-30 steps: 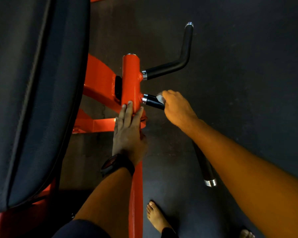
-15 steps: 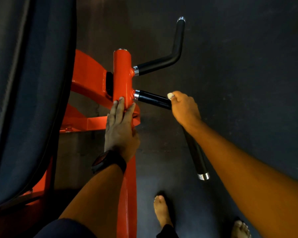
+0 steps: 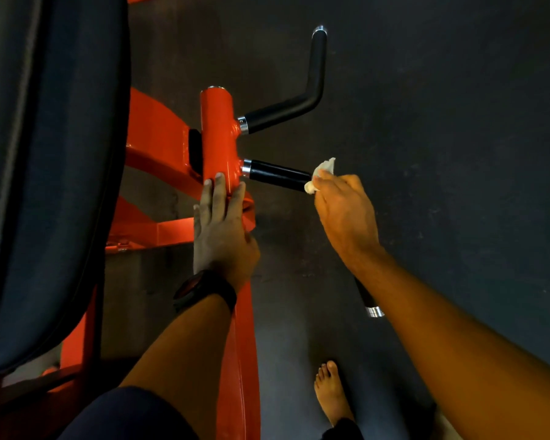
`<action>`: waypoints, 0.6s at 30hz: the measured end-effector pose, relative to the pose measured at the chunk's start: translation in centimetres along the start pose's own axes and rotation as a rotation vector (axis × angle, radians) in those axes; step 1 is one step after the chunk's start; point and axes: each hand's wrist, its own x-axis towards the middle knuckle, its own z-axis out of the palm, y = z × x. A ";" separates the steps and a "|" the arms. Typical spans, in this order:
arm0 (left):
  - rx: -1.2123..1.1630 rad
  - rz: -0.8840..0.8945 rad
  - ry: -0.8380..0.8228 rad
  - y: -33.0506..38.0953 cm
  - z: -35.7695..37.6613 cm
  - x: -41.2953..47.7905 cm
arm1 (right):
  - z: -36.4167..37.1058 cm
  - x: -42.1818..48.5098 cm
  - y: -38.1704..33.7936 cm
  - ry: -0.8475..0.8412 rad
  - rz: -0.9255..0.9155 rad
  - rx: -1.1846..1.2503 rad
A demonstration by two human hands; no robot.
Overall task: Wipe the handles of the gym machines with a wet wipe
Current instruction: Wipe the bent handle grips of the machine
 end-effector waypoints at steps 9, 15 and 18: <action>0.124 0.101 -0.029 0.1 0.4 -0.1 | -0.3 0.3 0.1 -0.095 -0.055 -0.077; 0.143 0.276 -0.033 -0.2 0.7 0.2 | -1.4 -4.0 1.4 0.001 0.137 -0.135; 0.162 0.388 -0.015 -0.7 0.9 0.3 | -0.5 -1.9 0.4 -0.009 0.109 -0.099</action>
